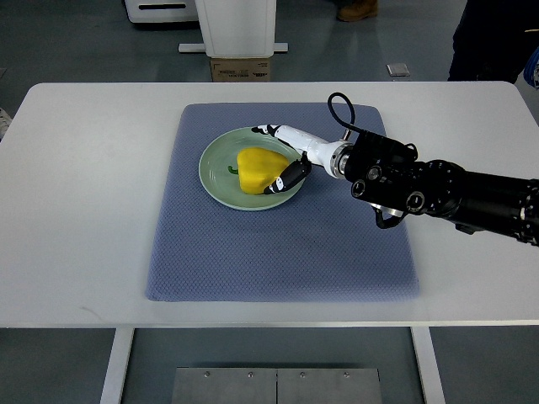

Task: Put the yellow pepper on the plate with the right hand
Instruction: 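Open the right hand and withdraw it away from the plate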

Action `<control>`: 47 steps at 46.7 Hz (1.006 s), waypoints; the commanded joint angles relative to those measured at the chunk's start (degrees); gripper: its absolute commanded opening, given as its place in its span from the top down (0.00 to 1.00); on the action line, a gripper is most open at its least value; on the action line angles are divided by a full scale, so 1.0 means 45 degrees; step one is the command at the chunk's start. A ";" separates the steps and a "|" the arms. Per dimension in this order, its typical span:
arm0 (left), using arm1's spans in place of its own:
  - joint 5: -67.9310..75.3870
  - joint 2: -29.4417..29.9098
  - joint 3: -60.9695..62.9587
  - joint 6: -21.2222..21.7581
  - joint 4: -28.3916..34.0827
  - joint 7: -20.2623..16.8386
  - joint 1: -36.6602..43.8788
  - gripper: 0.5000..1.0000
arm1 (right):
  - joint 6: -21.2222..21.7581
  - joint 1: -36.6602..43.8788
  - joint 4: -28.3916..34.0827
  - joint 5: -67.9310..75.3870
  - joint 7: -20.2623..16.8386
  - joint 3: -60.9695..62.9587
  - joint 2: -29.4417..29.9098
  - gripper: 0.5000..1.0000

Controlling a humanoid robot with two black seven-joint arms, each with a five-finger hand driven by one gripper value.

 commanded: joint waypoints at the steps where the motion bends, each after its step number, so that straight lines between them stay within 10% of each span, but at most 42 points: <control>1: -0.0011 0.0000 0.0000 -0.0002 0.0000 0.0001 0.0004 0.00 | 0.0001 0.0034 -0.0013 -0.0002 -0.0043 0.0090 0.0000 0.00; 47: -0.0011 0.0000 0.0000 -0.0002 0.0000 0.0001 -0.0015 0.00 | 0.1192 -0.3480 -0.0209 0.3043 -0.0062 1.1006 -0.1913 0.00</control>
